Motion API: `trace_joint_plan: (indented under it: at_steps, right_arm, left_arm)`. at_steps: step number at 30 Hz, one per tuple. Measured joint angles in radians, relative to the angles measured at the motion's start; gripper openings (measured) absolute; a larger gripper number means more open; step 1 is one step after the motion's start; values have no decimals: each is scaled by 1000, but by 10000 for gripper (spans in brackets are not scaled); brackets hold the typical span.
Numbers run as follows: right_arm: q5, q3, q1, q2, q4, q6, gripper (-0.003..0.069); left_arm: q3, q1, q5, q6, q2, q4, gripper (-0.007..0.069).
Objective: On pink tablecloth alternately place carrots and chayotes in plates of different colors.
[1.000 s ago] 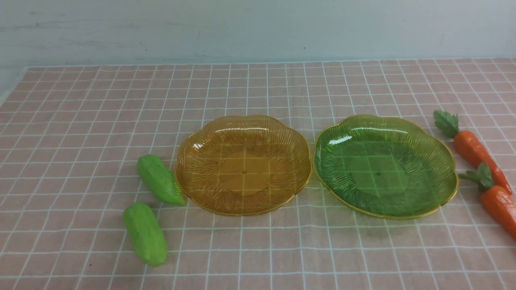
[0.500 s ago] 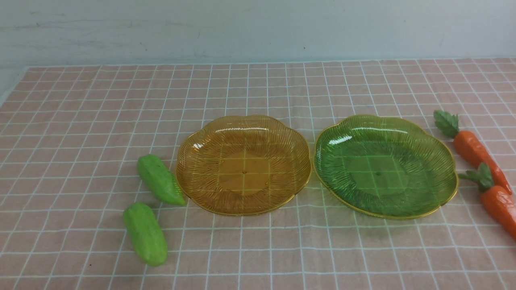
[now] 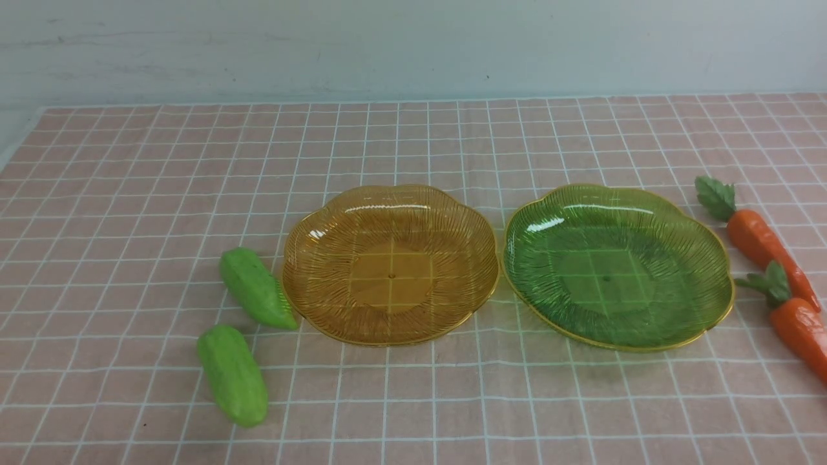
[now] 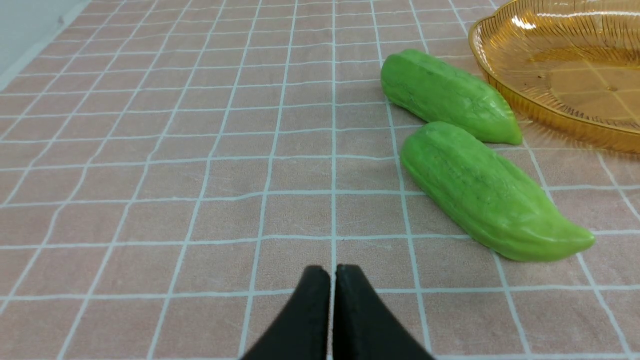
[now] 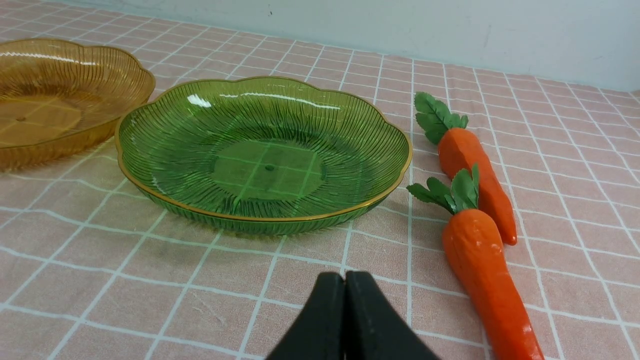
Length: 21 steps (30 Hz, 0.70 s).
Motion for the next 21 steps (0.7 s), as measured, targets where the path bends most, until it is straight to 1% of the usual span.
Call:
trace_joint_plan:
  at_steps: [5,6,7,9,10,11,12,14,16,18,21]
  right_arm:
    - [0,0,0,0,0,0,-15]
    - [0,0,0,0,0,0,-15]
    - [0,0,0,0,0,0,-15]
    - [-1,0,0,0,21,14,-15]
    - [-5,0,0,0,69,41,-15]
    - [-10,0,0,0,132,76,-15]
    - [-20,0,0,0,210,119,-15]
    - [-44,0,0,0,451,241,-15]
    - [-54,0,0,0,631,309,-15]
    - [-62,0,0,0,753,335,-15]
    - [-69,0,0,0,824,346,-15]
  left_arm:
    - [0,0,0,0,0,-2,-3]
    - [0,0,0,-17,0,-47,-3]
    - [0,0,0,-26,0,-55,-3]
    - [0,0,0,-139,0,-241,-3]
    - [0,0,4,-215,0,-368,-3]
    - [1,0,14,-306,0,-524,-3]
    - [2,0,20,-374,0,-653,-3]
    - [3,0,17,-448,0,-832,-3]
    - [3,0,-5,-461,0,-918,-3]
    - [3,0,-42,-440,0,-946,-3]
    - [3,0,-74,-386,0,-969,-3]
